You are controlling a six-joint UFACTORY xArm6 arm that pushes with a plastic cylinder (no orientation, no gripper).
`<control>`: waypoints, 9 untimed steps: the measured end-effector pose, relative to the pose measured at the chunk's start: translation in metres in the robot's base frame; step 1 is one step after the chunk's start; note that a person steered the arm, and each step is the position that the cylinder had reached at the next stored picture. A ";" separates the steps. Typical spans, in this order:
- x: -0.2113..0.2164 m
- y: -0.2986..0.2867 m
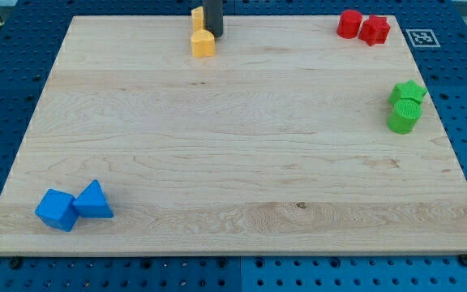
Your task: Slide yellow hexagon left a bit
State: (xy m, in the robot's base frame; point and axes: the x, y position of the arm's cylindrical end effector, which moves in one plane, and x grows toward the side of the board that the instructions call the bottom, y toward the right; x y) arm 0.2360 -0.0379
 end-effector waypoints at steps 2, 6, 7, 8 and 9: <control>-0.004 0.046; -0.041 -0.008; -0.041 -0.031; -0.041 -0.035; -0.040 -0.034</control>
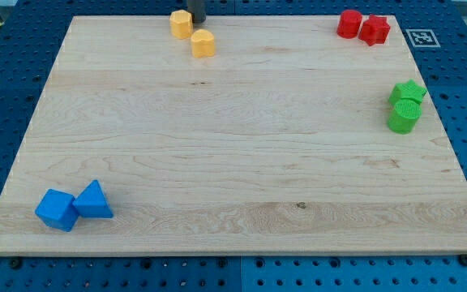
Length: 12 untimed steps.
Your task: Slide yellow hexagon left a bit
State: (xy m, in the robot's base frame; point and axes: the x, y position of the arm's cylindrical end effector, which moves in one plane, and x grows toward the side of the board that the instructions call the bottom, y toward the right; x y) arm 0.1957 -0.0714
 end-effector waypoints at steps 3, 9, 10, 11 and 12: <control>0.031 0.021; 0.035 -0.089; 0.035 -0.108; 0.062 -0.101; 0.118 -0.052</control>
